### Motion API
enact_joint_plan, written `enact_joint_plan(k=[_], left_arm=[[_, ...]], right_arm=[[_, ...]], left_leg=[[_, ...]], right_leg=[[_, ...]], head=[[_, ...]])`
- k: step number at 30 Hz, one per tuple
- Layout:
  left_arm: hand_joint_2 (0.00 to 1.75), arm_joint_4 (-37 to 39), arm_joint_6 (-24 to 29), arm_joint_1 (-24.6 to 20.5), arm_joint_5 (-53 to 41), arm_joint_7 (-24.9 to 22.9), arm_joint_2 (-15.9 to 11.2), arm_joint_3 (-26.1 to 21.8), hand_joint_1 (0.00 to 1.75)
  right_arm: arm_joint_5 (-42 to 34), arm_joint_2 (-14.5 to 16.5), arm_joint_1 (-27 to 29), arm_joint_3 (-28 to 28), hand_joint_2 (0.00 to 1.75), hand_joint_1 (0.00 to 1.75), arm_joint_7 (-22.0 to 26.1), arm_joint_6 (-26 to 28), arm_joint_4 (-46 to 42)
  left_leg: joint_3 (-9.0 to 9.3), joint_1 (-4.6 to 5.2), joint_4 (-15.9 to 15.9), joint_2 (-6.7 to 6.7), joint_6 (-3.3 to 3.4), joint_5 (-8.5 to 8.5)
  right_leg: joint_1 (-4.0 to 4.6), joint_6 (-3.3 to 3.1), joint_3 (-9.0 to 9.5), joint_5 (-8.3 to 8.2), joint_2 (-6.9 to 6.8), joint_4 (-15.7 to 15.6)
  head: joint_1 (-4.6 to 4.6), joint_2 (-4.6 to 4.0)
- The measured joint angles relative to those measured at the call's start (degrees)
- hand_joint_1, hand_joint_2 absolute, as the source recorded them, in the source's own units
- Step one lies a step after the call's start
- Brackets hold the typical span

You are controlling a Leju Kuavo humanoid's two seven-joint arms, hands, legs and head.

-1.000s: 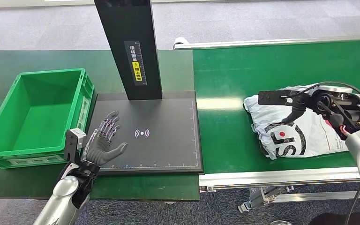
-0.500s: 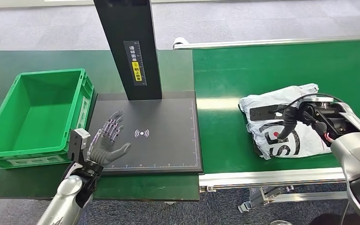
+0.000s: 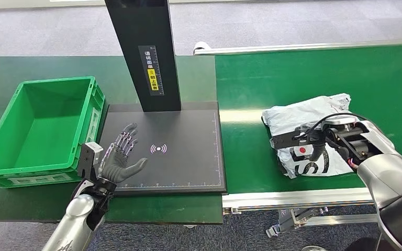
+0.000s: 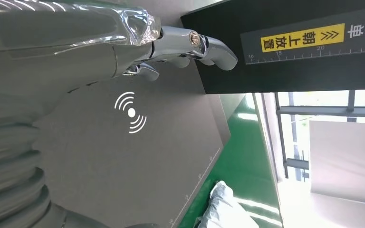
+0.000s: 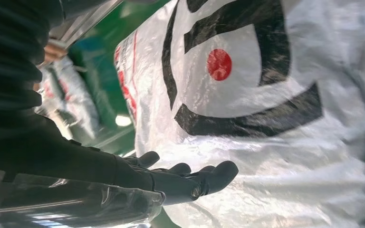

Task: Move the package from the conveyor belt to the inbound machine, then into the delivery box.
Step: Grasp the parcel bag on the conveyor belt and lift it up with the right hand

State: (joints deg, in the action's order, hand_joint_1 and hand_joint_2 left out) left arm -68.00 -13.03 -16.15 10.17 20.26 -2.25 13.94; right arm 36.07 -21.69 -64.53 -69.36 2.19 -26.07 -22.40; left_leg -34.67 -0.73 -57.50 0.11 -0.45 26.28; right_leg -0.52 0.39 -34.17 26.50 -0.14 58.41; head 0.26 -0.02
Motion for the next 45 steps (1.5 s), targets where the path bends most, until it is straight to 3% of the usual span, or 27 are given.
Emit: enact_joint_plan(k=[4, 9, 16, 17, 18, 21, 22, 38, 42, 45], left_arm=[[1.75, 0.0, 0.0, 0.0, -0.1, 0.0, 0.1, 0.0, 0.0], [1.75, 0.0, 0.4, 0.3, -1.1, 0.0, 0.7, 0.0, 0.0], [1.75, 0.7, 0.2, 0.1, -1.7, -0.2, 1.0, 0.0, 0.0], [1.75, 0.8, 0.2, 0.1, -1.7, -0.2, 1.0, 0.0, 0.0], [1.75, 0.9, 0.2, 0.1, -1.7, -0.2, 1.0, 0.0, 0.0], [1.75, 1.1, 0.2, 0.1, -1.7, -0.2, 1.1, 0.0, 0.0], [1.75, 1.1, 0.2, 0.1, -1.7, -0.2, 1.1, 0.0, 0.0], [1.75, 0.9, -1.2, 0.3, -0.3, -1.0, 1.1, -0.2, 0.0], [1.75, -0.1, -0.6, 1.4, -0.2, -1.0, 0.9, -1.0, 0.0], [1.75, -2.7, 0.3, 3.7, -0.4, -1.1, 0.5, -1.8, 0.0]], right_arm=[[0.4, 0.0, 0.2, -0.3, 1.75, 0.0, -0.1, 0.4, 0.0], [4.8, 0.1, 5.2, -3.8, 1.75, 0.0, -2.8, 6.3, 0.0], [4.6, -0.3, 7.1, -4.7, 1.75, 0.01, -2.6, 5.4, 0.0], [4.6, -0.3, 7.2, -4.7, 1.75, 0.08, -2.5, 5.1, 0.0], [4.6, -0.4, 7.2, -4.8, 1.75, 0.35, -2.3, 4.8, 0.0], [4.6, -0.6, 7.2, -4.8, 1.75, 1.58, -1.6, 4.2, 0.0], [4.6, -0.6, 7.2, -4.8, 1.75, 1.75, -1.4, 4.0, 0.0], [3.3, -0.7, 6.6, -4.0, 1.75, 1.75, 0.0, 3.1, 0.0], [1.4, 0.1, 6.5, -2.1, 1.75, 1.75, -0.5, 8.0, 0.0], [-0.5, 1.3, 6.6, 0.9, 1.75, 1.75, -0.6, 16.5, -0.5]], left_leg=[[0.0, 0.0, 0.0, 0.0, 0.0, 0.0], [0.0, 0.0, 0.0, -0.01, 0.0, 0.0], [0.01, 0.0, 0.0, 0.0, 0.0, 0.0], [0.01, 0.0, 0.0, 0.0, 0.0, 0.0], [0.01, 0.0, 0.0, 0.0, 0.0, 0.0], [0.01, 0.0, 0.0, -0.01, 0.0, 0.0], [0.01, 0.0, 0.0, -0.01, 0.0, 0.0], [0.0, 0.0, 0.0, -0.02, 0.0, 0.0], [0.0, 0.0, 0.0, 0.03, 0.0, 0.0], [0.0, -0.01, 0.0, 0.08, 0.0, 0.0]], right_leg=[[0.0, 0.0, 0.0, 0.0, 0.0, 0.0], [0.0, 0.0, -0.01, 0.0, -0.01, 0.0], [0.0, 0.0, 0.0, 0.0, 0.0, 0.0], [0.0, 0.0, 0.0, 0.0, 0.0, 0.0], [0.0, 0.0, 0.0, 0.0, 0.0, 0.0], [0.0, 0.0, 0.0, 0.0, -0.01, 0.0], [0.0, 0.0, 0.0, 0.0, -0.01, 0.0], [0.0, 0.0, 0.05, 0.0, -0.02, 0.0], [0.01, 0.0, 0.06, 0.0, -0.01, 0.0], [0.01, 0.0, 0.03, 0.0, 0.02, 0.0]], head=[[0.0, 0.0], [0.0, 0.01], [-0.01, 0.01], [-0.01, 0.0], [0.0, 0.0], [0.0, 0.0], [0.0, 0.0], [0.0, 0.0], [0.0, 0.01], [0.0, 0.0]])
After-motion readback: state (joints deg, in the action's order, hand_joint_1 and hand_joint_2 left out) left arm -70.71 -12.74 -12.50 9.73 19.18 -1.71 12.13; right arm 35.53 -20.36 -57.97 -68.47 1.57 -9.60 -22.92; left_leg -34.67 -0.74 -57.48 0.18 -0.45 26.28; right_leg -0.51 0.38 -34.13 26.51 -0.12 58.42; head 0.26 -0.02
